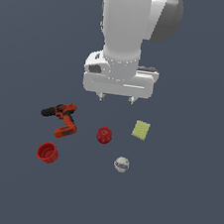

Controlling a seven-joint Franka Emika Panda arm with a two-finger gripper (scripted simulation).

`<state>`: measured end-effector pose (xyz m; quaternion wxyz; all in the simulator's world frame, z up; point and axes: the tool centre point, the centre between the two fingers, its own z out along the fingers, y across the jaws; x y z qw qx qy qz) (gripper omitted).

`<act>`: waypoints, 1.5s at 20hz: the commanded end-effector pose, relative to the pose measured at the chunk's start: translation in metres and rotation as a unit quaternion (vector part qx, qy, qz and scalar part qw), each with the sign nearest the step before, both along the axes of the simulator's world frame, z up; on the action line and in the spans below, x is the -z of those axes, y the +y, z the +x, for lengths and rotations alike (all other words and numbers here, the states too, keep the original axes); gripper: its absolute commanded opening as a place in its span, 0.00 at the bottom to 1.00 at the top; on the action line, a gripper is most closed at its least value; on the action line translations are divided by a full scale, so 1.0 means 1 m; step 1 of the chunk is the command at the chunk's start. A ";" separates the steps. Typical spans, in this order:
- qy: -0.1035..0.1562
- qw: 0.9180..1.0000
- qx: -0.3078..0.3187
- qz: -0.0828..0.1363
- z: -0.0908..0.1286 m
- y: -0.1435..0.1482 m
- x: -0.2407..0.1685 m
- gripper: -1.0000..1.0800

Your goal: Pick up a designated object from a clutter of objects.

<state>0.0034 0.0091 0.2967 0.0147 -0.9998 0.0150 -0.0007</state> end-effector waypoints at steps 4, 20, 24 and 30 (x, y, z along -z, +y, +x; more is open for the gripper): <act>0.001 1.000 0.015 -0.004 0.001 0.014 0.022 0.96; 0.001 0.995 0.096 -0.019 -0.023 0.096 0.145 0.96; 0.001 0.993 0.117 -0.020 -0.038 0.118 0.176 0.96; 0.002 0.990 0.141 -0.018 -0.060 0.143 0.211 0.96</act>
